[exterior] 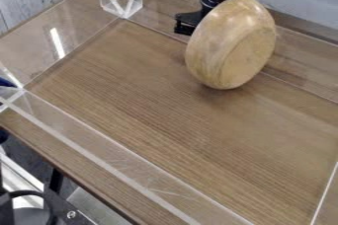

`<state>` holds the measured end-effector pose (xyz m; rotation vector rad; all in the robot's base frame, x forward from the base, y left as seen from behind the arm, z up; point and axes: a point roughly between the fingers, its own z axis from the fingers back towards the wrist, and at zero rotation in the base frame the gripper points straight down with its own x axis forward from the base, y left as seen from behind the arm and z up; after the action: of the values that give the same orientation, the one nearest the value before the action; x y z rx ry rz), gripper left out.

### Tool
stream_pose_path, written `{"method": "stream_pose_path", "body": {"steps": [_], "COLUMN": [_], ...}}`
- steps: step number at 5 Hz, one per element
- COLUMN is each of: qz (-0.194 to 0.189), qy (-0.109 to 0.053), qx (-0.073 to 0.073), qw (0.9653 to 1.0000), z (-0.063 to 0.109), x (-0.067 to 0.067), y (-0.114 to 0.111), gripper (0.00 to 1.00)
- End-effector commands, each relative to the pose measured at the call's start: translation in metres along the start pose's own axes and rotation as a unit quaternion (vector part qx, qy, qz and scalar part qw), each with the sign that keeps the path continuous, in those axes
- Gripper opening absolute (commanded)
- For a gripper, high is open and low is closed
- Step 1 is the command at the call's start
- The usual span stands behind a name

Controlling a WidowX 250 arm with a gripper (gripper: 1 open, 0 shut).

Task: Remove the green block from inside the brown bowl and put it on the table

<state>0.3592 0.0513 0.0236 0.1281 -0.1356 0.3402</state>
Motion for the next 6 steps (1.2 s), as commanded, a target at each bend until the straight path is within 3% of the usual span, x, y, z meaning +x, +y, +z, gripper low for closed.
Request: {"method": "stream_pose_path", "body": {"steps": [1, 3, 4, 5, 6], "qz": [0.008, 0.026, 0.048, 0.054, 0.061], "qy": [0.014, 0.025, 0.025, 0.027, 0.029], "qx": [0.016, 0.043, 0.049, 0.037, 0.024], "qw": [0.9997, 0.9984, 0.9973, 0.9975, 0.9974], "z": [-0.0123, -0.0183, -0.0196, -0.0206, -0.0206], "x": [0.0044, 0.0022, 0.0001, -0.0018, -0.0035], "y": [0.0005, 0.0032, 0.0074, 0.0057, 0.0049], "gripper": [0.0, 0.0, 1.0, 0.0, 0.0]}}
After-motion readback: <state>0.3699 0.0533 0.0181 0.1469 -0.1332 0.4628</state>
